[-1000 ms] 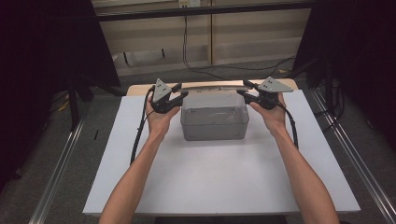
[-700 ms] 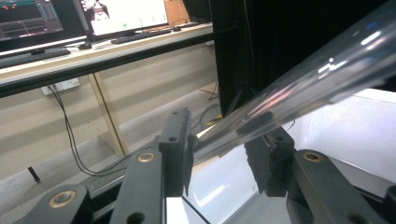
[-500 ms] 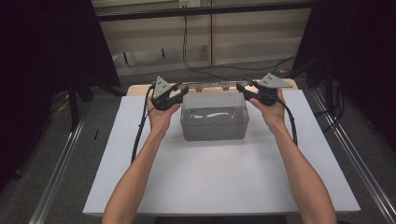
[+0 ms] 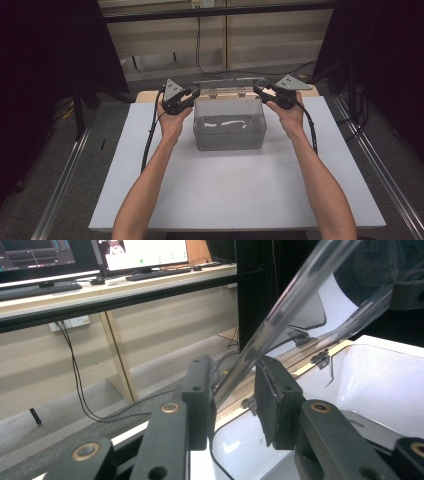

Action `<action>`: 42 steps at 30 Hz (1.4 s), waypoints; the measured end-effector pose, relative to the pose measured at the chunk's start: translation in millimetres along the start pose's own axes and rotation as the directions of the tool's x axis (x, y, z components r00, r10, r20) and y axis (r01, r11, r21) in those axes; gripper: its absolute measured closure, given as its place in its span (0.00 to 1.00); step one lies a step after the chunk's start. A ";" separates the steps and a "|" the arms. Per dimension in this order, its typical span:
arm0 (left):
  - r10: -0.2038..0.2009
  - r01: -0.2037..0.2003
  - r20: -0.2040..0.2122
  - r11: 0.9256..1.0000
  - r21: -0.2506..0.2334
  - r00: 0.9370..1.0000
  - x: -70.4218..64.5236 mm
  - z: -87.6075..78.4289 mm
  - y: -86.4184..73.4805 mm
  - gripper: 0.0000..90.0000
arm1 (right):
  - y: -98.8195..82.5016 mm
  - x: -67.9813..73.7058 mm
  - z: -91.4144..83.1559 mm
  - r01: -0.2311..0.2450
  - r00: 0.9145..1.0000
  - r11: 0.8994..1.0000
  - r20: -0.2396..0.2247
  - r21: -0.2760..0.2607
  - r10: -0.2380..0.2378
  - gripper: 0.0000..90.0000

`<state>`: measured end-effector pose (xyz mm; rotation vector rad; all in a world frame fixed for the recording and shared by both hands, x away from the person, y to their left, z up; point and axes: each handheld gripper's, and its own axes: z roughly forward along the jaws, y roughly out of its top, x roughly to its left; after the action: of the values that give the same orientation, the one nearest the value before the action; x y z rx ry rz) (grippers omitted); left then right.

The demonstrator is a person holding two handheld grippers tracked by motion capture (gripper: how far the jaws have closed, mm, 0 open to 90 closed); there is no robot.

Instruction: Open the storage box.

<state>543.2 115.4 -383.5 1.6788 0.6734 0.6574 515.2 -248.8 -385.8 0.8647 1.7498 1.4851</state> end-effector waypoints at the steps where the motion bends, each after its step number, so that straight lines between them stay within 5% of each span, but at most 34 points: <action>1: 0.004 -0.004 -0.005 1.000 0.007 1.000 0.6 0.4 -0.2 0.76 | 0.3 -0.1 0.4 -0.004 1.000 1.000 0.001 0.002 0.004 0.68; 26: -0.021 0.021 -0.004 0.999 0.040 1.000 11.3 19.5 -1.9 0.80 | -1.2 -11.3 10.9 -0.074 0.997 0.997 0.018 -0.033 0.075 0.76; 42: -0.031 0.031 -0.011 0.999 0.045 0.999 15.4 25.8 -2.7 0.82 | -20.3 -16.0 22.9 -0.117 0.992 0.993 0.043 0.024 0.116 0.78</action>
<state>572.2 110.2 -389.9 1.7041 0.7249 0.6332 541.8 -252.3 -407.5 1.0198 1.7177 1.5107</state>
